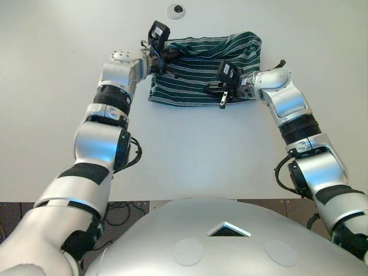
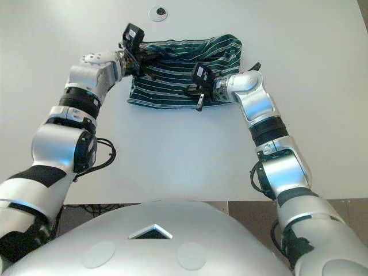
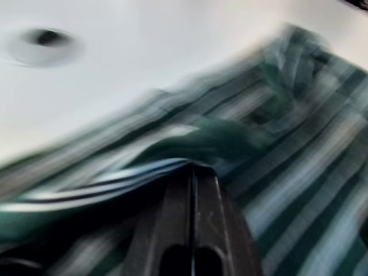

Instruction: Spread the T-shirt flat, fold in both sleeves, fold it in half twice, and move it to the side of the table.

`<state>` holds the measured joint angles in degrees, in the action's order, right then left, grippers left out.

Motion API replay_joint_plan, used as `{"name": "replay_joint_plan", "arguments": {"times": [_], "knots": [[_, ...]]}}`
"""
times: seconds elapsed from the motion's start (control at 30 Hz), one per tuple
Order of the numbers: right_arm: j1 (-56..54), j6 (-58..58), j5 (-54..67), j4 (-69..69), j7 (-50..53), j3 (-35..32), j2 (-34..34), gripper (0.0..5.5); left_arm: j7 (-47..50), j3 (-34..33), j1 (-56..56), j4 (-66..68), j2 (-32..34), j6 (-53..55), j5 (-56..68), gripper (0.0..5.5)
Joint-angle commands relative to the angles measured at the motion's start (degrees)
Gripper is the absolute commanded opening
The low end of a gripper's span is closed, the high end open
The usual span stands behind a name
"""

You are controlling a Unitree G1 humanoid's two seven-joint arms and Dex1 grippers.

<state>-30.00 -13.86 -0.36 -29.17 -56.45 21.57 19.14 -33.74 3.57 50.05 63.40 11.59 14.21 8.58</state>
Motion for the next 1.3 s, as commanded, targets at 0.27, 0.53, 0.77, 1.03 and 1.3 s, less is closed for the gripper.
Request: {"name": "replay_joint_plan", "arguments": {"times": [0.27, 0.53, 0.77, 1.03, 1.3], "knots": [[0.85, -21.12, 9.53, 8.65, 0.91, -7.43, -1.79, 0.0, -9.38, -2.01, -10.51, -18.55, 3.78, -2.56, 2.12, 0.02], [-13.95, -10.63, 7.29, -19.51, 10.52, -14.04, -2.76, 0.0, -19.24, 13.41, -33.83, -60.58, 14.08, 14.53, -0.23, 0.02], [-21.14, 2.26, 0.3, -40.33, 21.65, -13.94, -3.46, 0.0, -16.03, 16.34, -37.19, -61.09, 17.33, 20.53, -3.78, 0.02], [-14.83, 15.29, -16.85, -40.3, 5.48, 2.14, 5.13, 0.0, -19.13, 18.18, -32.96, -52.61, 25.74, 14.05, -8.68, 0.02], [3.96, 3.89, -2.07, 3.0, -18.88, 3.24, 9.98, 0.0, -9.43, 20.49, -4.03, -12.05, 11.65, -3.96, -17.47, 0.02]]}}
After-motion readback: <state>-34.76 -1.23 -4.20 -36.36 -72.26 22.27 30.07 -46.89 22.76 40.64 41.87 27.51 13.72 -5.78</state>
